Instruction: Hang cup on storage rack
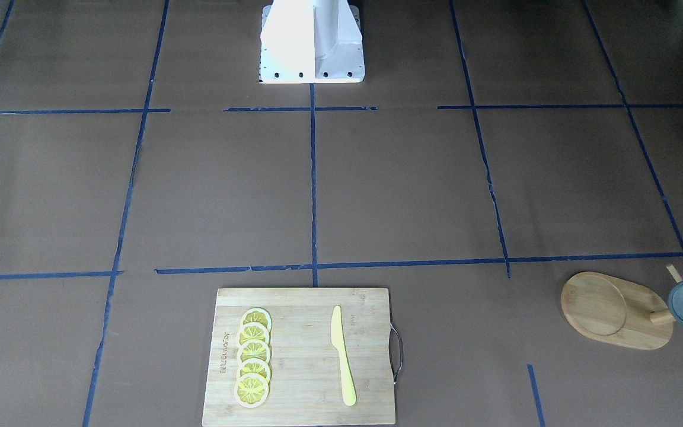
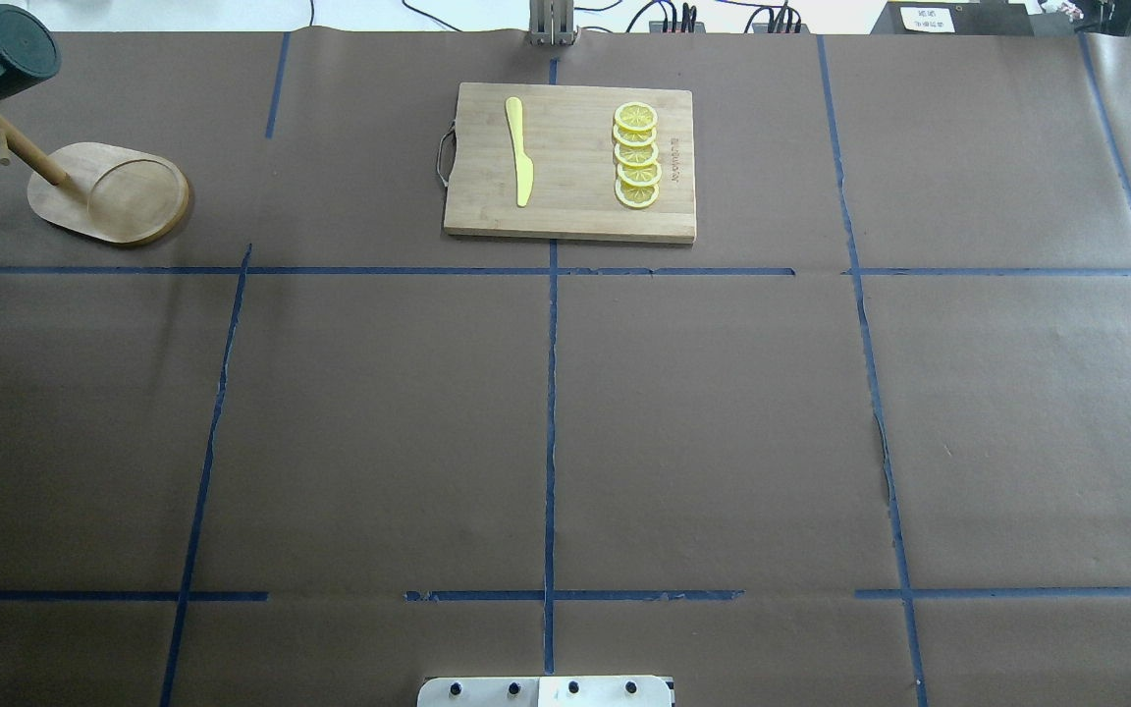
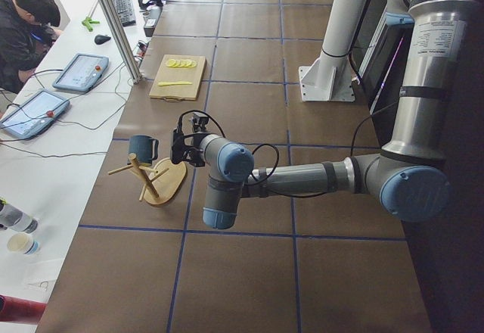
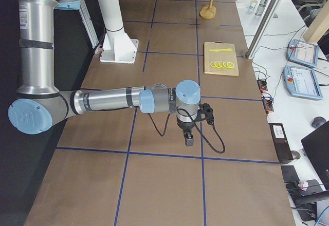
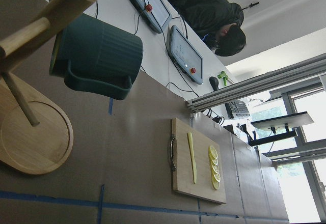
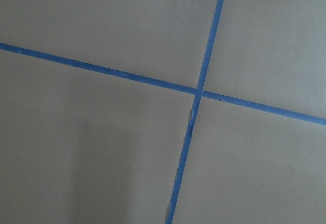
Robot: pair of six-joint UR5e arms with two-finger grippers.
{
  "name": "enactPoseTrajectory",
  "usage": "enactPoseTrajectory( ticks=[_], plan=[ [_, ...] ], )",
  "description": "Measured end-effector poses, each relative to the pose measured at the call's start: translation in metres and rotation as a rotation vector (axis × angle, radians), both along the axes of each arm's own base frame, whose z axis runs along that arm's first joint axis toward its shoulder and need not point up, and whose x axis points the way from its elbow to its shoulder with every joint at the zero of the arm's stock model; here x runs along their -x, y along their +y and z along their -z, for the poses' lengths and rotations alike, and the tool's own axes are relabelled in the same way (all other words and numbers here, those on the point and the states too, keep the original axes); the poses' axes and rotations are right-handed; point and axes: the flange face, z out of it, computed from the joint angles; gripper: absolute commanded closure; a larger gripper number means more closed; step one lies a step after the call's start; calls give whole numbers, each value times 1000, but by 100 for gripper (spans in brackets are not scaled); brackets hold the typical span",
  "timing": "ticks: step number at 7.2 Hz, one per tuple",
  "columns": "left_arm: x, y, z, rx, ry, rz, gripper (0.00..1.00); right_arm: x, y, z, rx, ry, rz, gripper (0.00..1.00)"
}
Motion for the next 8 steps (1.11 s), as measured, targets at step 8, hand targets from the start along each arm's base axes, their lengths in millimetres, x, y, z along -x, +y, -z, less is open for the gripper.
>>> enactPoseTrajectory(
  ticks=[8],
  plan=[
    [91,-46,-102,-293,-1112,-44,0,0,1,-3,7,2,0,0]
  ],
)
